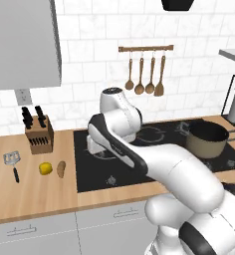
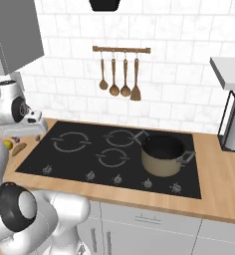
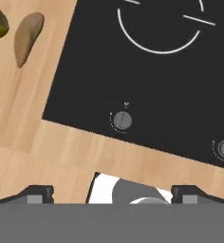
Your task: Put the lemon and sweet potato in the pot. Retrieve the spatula and lightly stir the vegetables in the pot.
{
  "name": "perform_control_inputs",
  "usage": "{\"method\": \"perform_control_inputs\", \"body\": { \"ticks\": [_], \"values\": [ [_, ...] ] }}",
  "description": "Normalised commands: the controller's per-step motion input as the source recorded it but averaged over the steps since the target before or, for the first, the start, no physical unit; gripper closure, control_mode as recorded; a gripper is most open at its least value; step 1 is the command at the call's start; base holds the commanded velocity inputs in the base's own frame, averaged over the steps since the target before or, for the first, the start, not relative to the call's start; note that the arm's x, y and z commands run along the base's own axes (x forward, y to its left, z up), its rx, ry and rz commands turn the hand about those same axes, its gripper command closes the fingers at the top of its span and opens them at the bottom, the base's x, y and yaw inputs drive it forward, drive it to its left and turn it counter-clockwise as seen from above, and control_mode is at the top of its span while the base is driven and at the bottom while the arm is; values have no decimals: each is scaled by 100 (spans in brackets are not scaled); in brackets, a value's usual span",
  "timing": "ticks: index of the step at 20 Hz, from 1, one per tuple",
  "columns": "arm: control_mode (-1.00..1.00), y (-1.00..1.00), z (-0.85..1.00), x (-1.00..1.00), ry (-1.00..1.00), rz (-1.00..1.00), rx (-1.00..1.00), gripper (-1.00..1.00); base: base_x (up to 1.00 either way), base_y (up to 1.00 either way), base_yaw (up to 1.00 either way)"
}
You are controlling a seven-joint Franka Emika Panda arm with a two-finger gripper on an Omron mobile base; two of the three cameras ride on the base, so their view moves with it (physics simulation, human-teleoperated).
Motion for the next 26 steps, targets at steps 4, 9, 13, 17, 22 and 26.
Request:
{"method": "perform_control_inputs", "body": {
  "ticks": [4,9,13,17,22,26],
  "values": [
    [-100,100,-49,0,11,10,-4,-100,0,0,0],
    [-100,93,-36,0,5,7,-2,-100,0,0,0],
    [-100,80,-32,0,3,3,0,-100,0,0,0],
    [-100,36,-34,2,0,0,0,-100,0,0,0],
    [-100,16,-34,23,0,0,0,-100,0,0,0],
    [-100,11,-27,36,0,0,0,-100,0,0,0]
  ]
}}
